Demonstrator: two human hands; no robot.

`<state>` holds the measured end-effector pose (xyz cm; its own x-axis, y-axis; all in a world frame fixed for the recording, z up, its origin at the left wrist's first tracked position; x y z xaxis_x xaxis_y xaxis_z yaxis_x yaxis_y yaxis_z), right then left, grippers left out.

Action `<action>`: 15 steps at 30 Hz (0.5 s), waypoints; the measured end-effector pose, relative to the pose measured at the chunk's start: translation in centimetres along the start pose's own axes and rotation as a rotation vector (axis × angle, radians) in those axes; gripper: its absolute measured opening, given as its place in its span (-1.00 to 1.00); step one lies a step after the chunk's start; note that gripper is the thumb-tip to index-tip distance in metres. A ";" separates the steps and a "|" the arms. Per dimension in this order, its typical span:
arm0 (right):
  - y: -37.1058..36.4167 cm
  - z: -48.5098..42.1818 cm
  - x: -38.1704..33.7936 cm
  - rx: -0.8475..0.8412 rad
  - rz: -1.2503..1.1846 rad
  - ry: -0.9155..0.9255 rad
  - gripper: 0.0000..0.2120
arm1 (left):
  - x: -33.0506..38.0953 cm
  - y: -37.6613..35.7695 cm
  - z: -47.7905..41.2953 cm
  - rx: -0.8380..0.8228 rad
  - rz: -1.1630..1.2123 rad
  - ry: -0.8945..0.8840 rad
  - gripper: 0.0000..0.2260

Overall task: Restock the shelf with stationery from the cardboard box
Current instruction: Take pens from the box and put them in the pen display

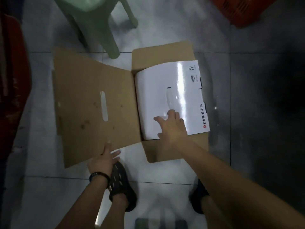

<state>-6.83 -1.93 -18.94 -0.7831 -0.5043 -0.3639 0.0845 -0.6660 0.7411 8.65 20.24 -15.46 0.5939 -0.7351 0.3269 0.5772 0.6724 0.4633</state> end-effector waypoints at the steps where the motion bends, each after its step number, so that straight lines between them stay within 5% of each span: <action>1: -1.0 -0.9 -0.8 0.021 0.078 0.017 -0.35 | -0.7 0.2 -1.4 -0.030 0.057 0.058 -0.60; 3: -2.0 -2.2 -1.6 0.108 0.096 -0.043 -0.37 | -1.6 -0.1 -3.1 -0.088 0.123 0.173 -0.51; 9: -1.1 -4.4 -0.5 0.298 -0.122 -0.174 -0.36 | -0.1 -5.0 -4.0 -0.253 0.007 0.209 -0.77; 15: -0.6 -5.3 0.2 0.343 -0.569 -0.308 -0.19 | 2.0 -9.7 -4.0 0.011 -0.592 -0.323 -0.65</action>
<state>-3.77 -4.53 -22.49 -0.7902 0.0799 -0.6076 -0.5455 -0.5435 0.6380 6.46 12.62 -22.63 -0.0189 -0.9696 0.2441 0.7472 0.1485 0.6478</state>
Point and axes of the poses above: each hand's wrist, its own z-axis away from the middle knuckle, its own y-axis out of the back of the hand, x = y × z, the point moved 2 cm from there along -z, towards the middle knuckle, and after that the axes turned 7 degrees about -z, right-handed, at the moved point
